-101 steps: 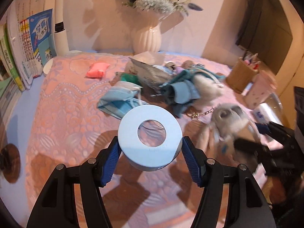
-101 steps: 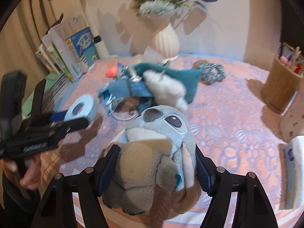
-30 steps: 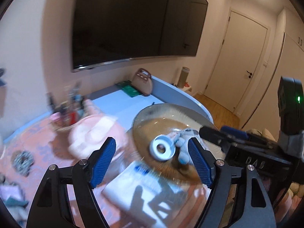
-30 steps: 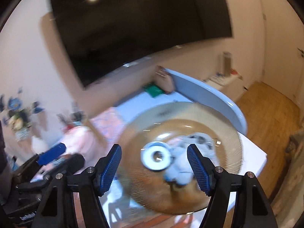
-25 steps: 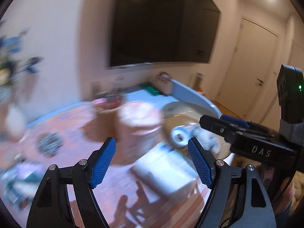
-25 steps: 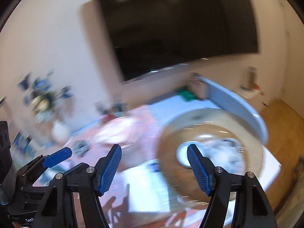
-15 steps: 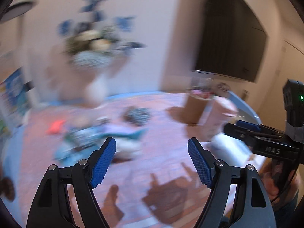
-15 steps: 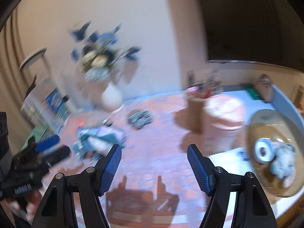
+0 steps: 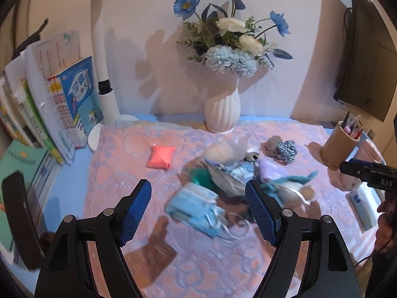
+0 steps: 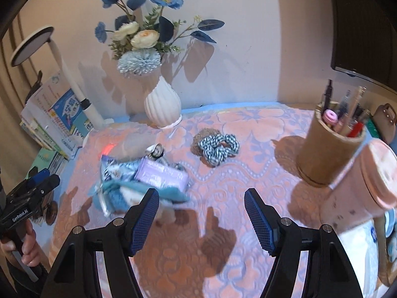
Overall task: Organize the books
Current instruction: 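Grasp the pink packet with the left tool while the right tool grasps the checked scrunchie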
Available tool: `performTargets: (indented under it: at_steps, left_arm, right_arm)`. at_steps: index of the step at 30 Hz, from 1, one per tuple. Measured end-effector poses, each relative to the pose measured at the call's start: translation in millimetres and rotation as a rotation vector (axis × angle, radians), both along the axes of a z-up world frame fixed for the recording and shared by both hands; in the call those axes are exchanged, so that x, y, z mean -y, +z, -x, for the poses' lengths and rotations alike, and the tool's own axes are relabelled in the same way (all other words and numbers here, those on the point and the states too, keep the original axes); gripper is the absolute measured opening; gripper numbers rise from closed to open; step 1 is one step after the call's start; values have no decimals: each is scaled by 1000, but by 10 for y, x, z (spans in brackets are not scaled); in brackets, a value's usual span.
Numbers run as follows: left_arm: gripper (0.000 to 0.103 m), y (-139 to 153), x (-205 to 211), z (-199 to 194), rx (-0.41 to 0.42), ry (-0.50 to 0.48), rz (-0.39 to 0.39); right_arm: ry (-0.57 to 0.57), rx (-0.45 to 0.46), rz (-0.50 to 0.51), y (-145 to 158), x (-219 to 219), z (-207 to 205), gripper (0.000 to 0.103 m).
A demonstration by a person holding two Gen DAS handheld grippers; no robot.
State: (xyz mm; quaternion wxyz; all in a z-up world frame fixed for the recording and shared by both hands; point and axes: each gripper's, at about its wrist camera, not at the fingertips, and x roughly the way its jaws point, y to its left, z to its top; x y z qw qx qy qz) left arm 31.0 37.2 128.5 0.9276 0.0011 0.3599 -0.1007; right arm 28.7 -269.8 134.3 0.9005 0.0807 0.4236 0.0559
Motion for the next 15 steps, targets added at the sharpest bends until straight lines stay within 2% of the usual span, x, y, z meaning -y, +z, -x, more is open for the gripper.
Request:
performTargets:
  at_steps: [6,8,11,15]
  left_arm:
    - [77,-139,-118,-561,-38,-21,-26]
    - [77,-292,-185,-842,-75,-26,-24]
    - [77,-567,-216,-1193,-151,-37,-19]
    - [77,-956,-230,-1540,-241,-23,-17]
  right_arm:
    - [-40,-34,-1,-118,25,-477,70]
    - [-50,-44,-6,-192,36,-633,72]
    - [-50,-64,-17,-367,46,-912,82]
    - [-58,-110,-16,-661,87,-1235,83]
